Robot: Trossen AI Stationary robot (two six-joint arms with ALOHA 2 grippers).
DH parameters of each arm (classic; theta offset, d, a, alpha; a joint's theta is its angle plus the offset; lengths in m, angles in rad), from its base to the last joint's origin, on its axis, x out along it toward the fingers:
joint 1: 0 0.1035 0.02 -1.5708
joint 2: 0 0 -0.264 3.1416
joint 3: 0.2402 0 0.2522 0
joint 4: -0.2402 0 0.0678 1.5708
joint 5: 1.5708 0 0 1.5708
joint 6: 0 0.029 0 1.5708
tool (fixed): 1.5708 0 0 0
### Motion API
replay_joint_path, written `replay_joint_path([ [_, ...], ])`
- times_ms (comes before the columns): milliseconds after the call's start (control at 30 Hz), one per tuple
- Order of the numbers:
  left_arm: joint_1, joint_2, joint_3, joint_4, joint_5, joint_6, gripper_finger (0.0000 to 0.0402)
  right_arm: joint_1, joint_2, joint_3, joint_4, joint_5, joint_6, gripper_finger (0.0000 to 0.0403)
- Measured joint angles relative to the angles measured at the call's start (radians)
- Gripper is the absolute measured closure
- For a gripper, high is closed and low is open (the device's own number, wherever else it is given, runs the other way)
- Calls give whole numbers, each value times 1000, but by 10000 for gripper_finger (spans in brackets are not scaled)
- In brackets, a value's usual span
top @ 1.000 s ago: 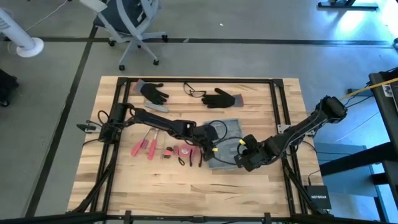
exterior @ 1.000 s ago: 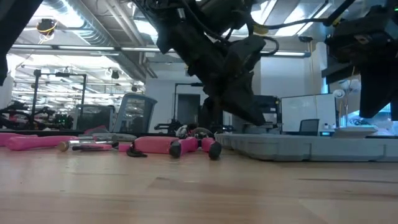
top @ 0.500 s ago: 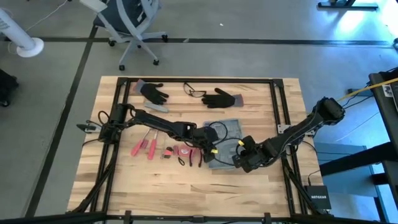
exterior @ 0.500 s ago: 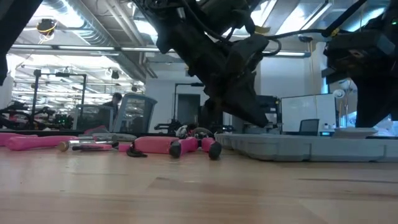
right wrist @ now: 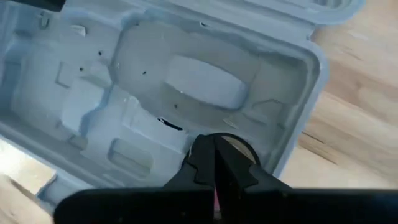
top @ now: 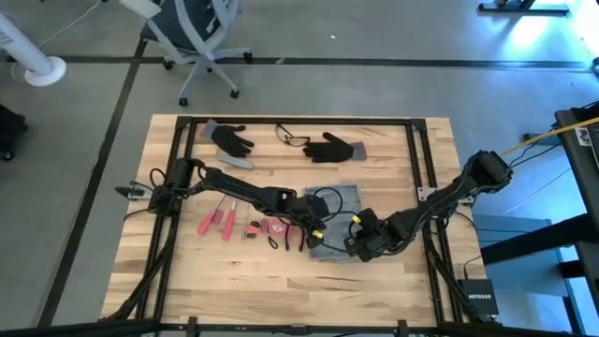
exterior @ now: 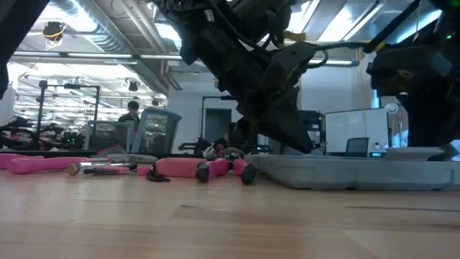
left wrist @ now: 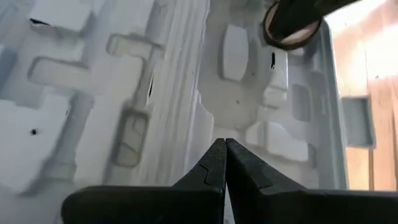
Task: Prefit tool cases
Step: Put the black electrical tape into the prefit tool case
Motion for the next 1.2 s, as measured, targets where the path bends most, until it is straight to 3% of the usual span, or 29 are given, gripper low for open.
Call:
replay_joint_path([
  [367,2,0,0,1,-17,17,401,12,-116,65,-155,15,-19,403],
  [600,8,0,0,-1,-18,6,401,100,-96,55,-182,15,145,403],
  [833,12,0,0,-4,-16,19,401,125,-93,50,-68,89,186,402],
  [1000,30,-13,1,-83,33,96,401,125,-90,50,-90,8,67,381],
  [1200,61,-27,1,-140,60,139,401,125,-101,54,-79,-80,-275,299],
])
